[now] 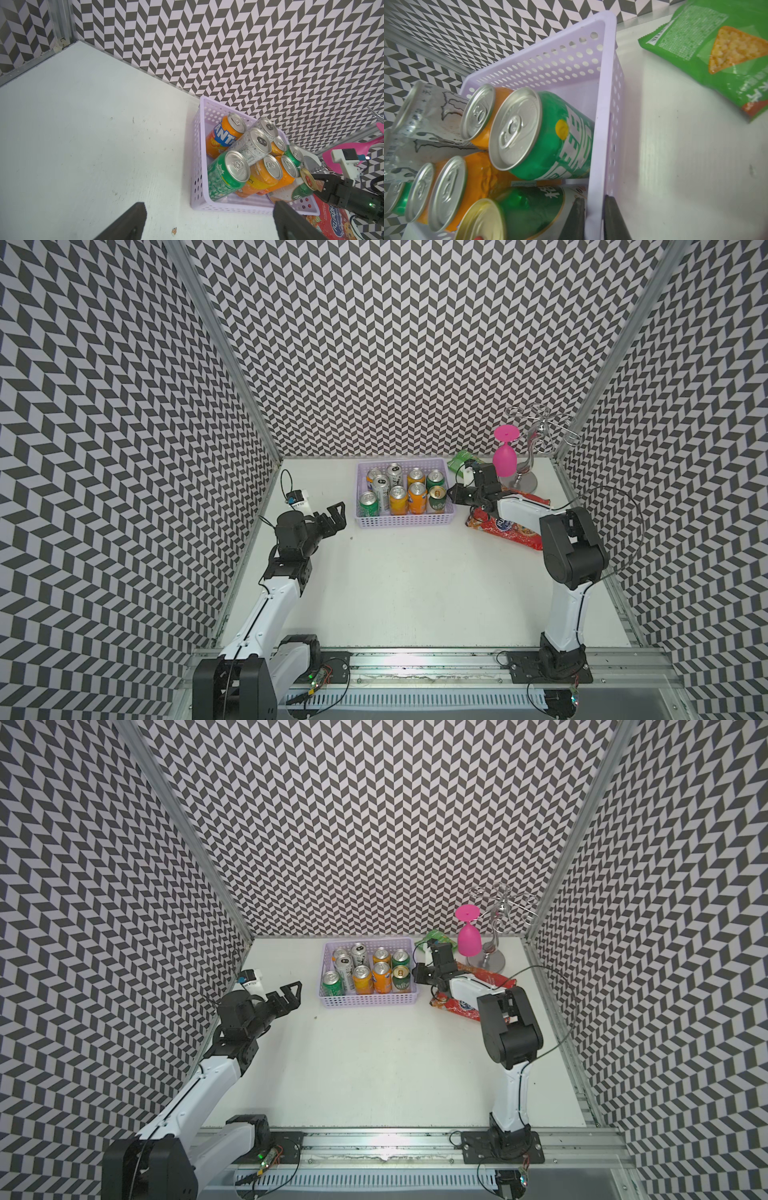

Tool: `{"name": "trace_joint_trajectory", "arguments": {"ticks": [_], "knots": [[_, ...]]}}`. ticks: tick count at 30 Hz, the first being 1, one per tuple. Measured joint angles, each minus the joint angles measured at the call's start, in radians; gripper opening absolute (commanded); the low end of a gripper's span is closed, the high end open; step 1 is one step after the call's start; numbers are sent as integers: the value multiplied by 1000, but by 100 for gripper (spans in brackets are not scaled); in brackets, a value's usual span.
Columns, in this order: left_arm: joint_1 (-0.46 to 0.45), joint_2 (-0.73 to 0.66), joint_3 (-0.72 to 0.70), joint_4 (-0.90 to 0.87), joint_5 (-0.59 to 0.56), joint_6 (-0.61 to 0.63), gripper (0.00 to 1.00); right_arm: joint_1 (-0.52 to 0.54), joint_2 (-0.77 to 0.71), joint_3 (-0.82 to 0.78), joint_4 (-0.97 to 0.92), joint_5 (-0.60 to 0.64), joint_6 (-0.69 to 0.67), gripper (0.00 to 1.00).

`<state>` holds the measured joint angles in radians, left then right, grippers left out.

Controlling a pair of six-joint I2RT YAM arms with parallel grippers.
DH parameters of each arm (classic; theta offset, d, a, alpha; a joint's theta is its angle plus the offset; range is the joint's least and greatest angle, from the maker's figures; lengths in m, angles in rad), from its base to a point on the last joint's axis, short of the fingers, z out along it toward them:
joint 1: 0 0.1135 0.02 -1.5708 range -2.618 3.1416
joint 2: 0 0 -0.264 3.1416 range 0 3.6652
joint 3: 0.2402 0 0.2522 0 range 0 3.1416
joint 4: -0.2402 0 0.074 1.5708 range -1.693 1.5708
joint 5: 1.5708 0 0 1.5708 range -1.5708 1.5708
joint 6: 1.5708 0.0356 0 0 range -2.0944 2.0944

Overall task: Take out the drinks from the basket
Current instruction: Move the basket to the center of the board.

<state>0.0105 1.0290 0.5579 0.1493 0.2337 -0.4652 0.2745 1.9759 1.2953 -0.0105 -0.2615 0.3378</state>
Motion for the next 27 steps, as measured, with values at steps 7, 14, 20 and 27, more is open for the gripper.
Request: {"name": "trace_joint_trajectory", "arguments": {"ticks": [7,14,20,27], "knots": [[-15,34,23,6,48,5,99,-55,-94,-123,9,-7,-68,0],[-80,66,69,6,49,31,99,-80,-168,-219,26,-5,-87,0],[-164,113,113,-11,21,82,98,-88,-194,-263,60,-4,-87,17],[-233,175,154,-53,-12,140,97,-101,-205,-272,14,-8,-137,48]]}}
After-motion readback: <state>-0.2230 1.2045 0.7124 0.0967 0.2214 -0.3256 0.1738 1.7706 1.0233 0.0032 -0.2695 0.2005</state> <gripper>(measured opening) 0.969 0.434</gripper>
